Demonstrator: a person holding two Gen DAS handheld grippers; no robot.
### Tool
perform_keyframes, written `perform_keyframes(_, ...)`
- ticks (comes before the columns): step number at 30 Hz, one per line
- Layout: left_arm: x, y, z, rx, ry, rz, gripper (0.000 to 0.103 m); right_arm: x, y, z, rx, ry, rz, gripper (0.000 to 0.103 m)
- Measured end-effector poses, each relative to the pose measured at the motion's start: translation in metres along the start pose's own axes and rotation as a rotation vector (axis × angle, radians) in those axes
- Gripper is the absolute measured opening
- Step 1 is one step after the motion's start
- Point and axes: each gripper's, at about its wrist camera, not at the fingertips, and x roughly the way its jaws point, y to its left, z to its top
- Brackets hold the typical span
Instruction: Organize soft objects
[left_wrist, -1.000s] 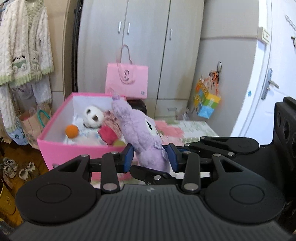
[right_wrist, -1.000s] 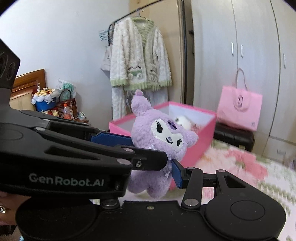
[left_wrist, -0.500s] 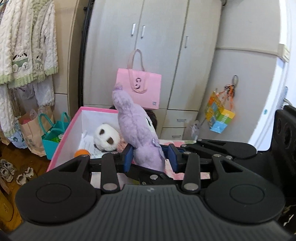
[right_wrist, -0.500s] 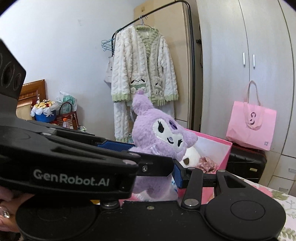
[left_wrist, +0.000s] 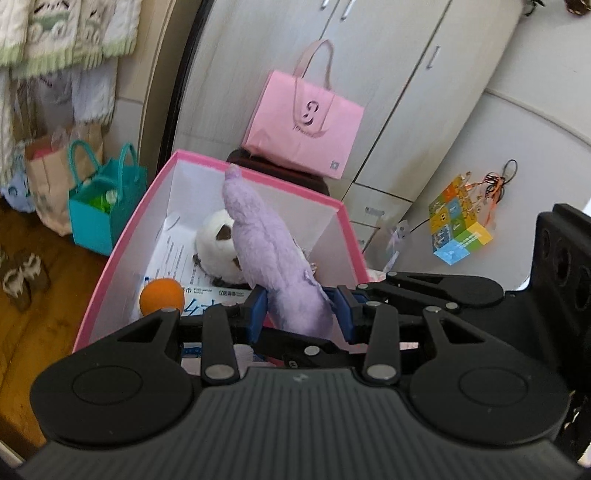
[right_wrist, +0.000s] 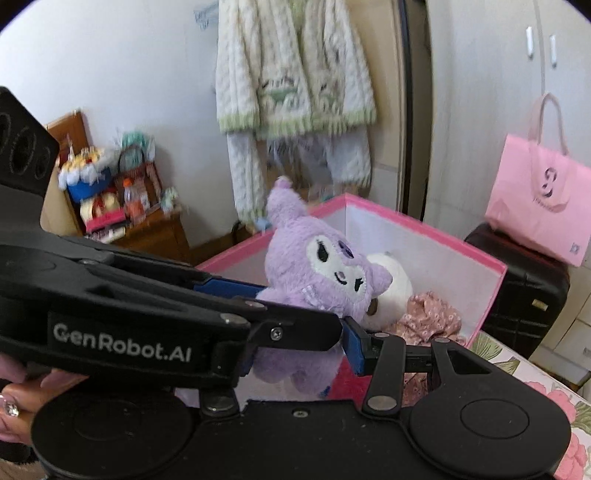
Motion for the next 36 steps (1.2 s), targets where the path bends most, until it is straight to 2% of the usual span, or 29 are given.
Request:
perform_keyframes(4,0.009,0.01,-0.001,-0.018,0.031,0.001,0.038,0.016,-0.006,0.001,0.02,0.084,0.058,0.052)
perform_keyframes(9,0.017,0.019,0.003,-0.041,0.068,-0.006,0.039,0.024,-0.006,0.0,0.016,0.114,0.035,0.052)
perform_keyframes(11,0.014,0.019,-0.002,-0.021,0.056,0.031,0.042,0.023,-0.004,-0.002,0.002,0.128,0.018,0.052)
perform_keyframes(13,0.006,0.016,-0.009,0.02,0.017,0.094,0.042,0.017,0.001,-0.006,-0.031,0.116,0.004,0.053)
perform_keyframes(15,-0.005,0.015,-0.014,0.033,-0.037,0.122,0.042,0.008,0.002,-0.01,-0.041,0.093,0.021,0.053)
perform_keyframes(17,-0.019,0.012,-0.019,0.041,-0.074,0.123,0.043,-0.002,0.002,-0.015,-0.038,0.073,0.054,0.054)
perform_keyframes(23,-0.057,0.002,-0.036,0.082,-0.16,0.148,0.049,-0.036,0.002,-0.038,0.021,-0.021,0.073,0.054)
perform_keyframes(28,-0.076,-0.008,-0.051,0.115,-0.191,0.168,0.05,-0.066,0.003,-0.058,0.079,-0.1,0.079,0.056)
perform_keyframes(31,-0.088,-0.017,-0.059,0.126,-0.203,0.156,0.052,-0.081,0.005,-0.068,0.097,-0.138,0.055,0.056)
perform_keyframes(36,-0.106,-0.037,-0.072,0.18,-0.226,0.151,0.055,-0.107,0.014,-0.079,0.086,-0.194,-0.04,0.058)
